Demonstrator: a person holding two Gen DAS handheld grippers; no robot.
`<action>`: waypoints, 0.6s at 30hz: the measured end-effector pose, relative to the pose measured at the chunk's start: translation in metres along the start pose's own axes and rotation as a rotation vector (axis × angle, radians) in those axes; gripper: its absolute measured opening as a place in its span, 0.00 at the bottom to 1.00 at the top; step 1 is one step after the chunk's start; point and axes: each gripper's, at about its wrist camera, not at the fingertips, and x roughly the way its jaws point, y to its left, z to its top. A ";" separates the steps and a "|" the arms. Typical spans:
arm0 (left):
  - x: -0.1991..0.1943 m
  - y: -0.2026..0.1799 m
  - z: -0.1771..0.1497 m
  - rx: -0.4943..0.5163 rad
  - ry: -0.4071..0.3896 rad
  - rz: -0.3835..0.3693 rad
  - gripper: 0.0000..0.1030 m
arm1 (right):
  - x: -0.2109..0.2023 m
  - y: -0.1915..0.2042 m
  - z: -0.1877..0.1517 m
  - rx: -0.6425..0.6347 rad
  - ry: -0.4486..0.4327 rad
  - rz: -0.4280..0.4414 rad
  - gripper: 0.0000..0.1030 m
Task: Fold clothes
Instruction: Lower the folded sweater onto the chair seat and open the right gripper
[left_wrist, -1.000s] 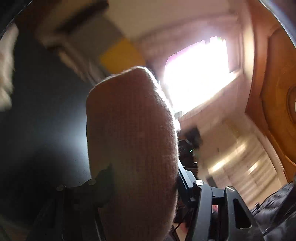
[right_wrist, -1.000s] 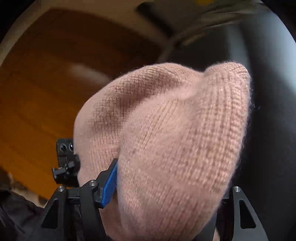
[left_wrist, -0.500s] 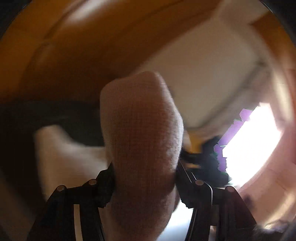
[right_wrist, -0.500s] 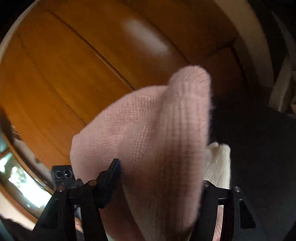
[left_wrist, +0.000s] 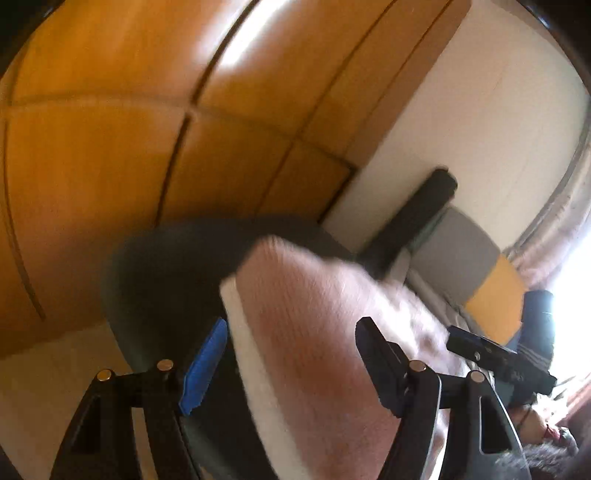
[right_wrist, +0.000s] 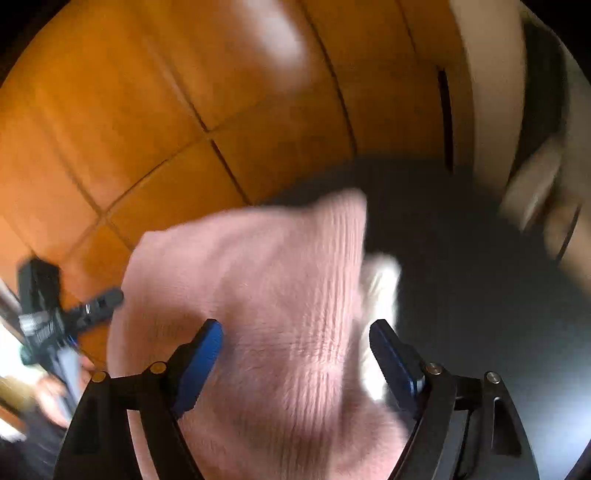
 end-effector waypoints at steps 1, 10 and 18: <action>-0.004 -0.009 0.001 0.017 -0.023 -0.014 0.71 | -0.007 0.004 0.006 -0.052 -0.023 -0.014 0.80; 0.060 -0.074 -0.014 0.146 0.127 -0.092 0.71 | 0.014 0.067 -0.025 -0.354 0.114 -0.026 0.80; 0.067 -0.092 -0.047 0.258 0.165 -0.044 0.62 | 0.039 0.050 -0.074 -0.246 0.117 -0.070 0.81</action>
